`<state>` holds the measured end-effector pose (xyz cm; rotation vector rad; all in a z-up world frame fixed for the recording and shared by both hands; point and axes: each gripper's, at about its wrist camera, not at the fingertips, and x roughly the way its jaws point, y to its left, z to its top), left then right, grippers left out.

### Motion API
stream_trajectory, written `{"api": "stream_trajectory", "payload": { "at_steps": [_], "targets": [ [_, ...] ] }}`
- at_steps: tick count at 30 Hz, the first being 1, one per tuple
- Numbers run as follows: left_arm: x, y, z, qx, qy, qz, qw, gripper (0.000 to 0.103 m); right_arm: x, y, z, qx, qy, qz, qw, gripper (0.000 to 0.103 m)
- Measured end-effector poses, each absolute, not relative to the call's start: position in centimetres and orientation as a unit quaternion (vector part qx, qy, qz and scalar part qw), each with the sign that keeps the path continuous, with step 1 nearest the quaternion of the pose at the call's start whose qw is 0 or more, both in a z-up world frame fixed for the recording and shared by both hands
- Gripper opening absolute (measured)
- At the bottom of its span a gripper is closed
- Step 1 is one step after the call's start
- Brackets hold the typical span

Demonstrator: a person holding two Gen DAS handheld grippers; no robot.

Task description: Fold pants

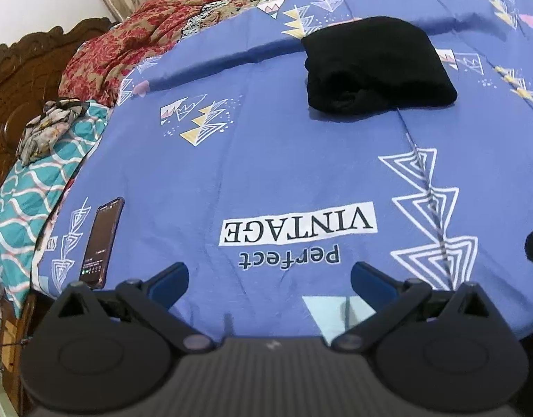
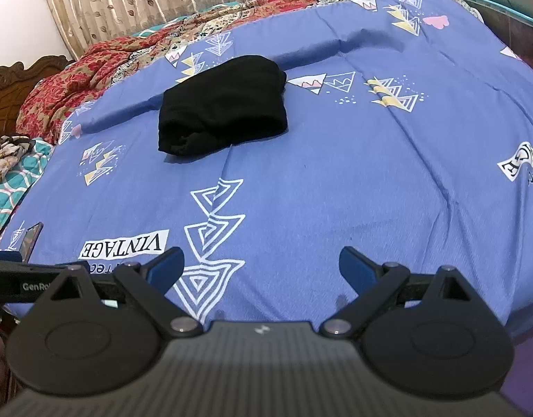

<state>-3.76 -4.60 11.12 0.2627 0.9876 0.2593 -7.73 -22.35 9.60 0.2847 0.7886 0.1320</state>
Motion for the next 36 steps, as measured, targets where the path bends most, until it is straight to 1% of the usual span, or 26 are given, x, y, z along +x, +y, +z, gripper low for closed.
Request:
{"api": "stream_trajectory", "payload": {
  "at_steps": [15, 36],
  "targets": [
    [-3.6, -5.5, 9.6, 0.166, 0.497, 0.117, 0.844, 0.103, -7.5, -23.2, 9.2, 0.151, 0.389, 0.066, 0.906, 0.097],
    [-3.7, -6.3, 8.3, 0.174, 0.528, 0.097, 0.826, 0.103, -7.1, -24.3, 8.8, 0.165, 0.398, 0.069, 0.900, 0.097]
  ]
}}
